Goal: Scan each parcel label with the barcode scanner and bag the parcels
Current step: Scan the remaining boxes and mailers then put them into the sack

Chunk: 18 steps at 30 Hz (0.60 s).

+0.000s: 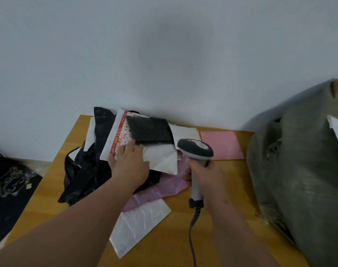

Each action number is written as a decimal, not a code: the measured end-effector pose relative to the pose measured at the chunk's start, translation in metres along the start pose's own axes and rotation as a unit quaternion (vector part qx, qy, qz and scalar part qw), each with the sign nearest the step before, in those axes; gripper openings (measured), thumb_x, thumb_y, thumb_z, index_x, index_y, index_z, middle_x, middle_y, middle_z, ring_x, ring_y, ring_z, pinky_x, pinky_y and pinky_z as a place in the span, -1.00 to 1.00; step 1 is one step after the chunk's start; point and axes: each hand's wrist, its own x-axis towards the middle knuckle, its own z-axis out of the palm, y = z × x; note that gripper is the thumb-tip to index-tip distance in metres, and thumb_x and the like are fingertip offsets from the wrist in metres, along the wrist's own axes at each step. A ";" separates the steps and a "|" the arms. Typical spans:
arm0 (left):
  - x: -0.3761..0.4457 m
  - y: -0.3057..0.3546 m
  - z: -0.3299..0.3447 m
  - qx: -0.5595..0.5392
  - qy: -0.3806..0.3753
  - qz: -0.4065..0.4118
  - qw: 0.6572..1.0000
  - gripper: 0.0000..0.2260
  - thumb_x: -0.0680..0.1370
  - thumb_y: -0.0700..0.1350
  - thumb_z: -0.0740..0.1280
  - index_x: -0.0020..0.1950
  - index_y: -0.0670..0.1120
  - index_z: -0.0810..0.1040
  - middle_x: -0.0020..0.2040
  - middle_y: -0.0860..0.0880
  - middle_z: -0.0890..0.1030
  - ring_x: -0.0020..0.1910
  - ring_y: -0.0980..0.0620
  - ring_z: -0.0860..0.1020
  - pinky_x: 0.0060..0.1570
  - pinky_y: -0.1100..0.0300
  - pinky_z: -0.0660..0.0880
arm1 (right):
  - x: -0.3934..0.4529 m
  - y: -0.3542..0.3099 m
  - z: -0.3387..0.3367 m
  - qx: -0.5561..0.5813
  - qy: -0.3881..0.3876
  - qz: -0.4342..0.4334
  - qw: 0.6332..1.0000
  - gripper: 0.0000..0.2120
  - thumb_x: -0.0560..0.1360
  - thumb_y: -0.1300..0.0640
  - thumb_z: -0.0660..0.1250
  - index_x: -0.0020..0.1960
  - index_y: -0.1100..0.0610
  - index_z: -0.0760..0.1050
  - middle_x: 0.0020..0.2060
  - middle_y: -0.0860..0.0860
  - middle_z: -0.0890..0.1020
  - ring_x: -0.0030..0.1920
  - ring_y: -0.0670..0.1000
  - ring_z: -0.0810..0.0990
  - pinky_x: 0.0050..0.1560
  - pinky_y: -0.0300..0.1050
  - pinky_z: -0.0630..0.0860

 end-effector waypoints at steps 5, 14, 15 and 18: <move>0.036 0.007 0.011 0.026 0.007 0.026 0.999 -0.43 0.60 0.02 0.23 0.56 0.18 0.08 0.61 0.03 -0.09 0.57 -0.07 -0.08 0.49 -0.19 -0.08 | 0.030 -0.001 0.006 -0.003 -0.007 0.025 1.000 -0.79 0.49 0.15 0.44 0.04 0.27 0.56 -0.37 0.09 0.65 -0.37 0.01 0.65 -0.42 -0.20 0.54; 0.075 -0.001 0.015 0.094 -0.026 0.024 0.995 -0.37 0.59 -0.06 0.21 0.57 0.22 -0.02 0.61 0.01 -0.04 0.54 -0.14 0.08 0.47 -0.18 -0.02 | 0.051 -0.001 0.015 -0.024 -0.030 0.058 0.998 -0.92 0.51 0.22 0.40 -0.11 0.23 0.55 -0.36 0.10 0.62 -0.48 -0.08 0.60 -0.44 -0.21 0.50; 0.076 -0.004 0.015 0.101 -0.008 0.035 0.994 -0.40 0.58 -0.06 0.21 0.56 0.21 0.05 0.60 0.01 0.05 0.50 -0.13 0.17 0.46 -0.16 0.03 | 0.052 0.001 0.016 -0.020 -0.029 0.061 0.998 -0.92 0.51 0.22 0.41 -0.13 0.21 0.54 -0.36 0.10 0.63 -0.47 -0.07 0.60 -0.41 -0.18 0.52; 0.078 -0.009 0.014 0.085 0.024 0.055 0.995 -0.52 0.60 -0.07 0.20 0.51 0.19 0.27 0.53 0.02 0.25 0.43 -0.11 0.30 0.45 -0.09 0.10 | 0.054 0.005 0.019 -0.012 -0.027 0.064 0.998 -0.90 0.50 0.20 0.42 -0.15 0.20 0.54 -0.35 0.10 0.63 -0.46 -0.05 0.61 -0.39 -0.16 0.51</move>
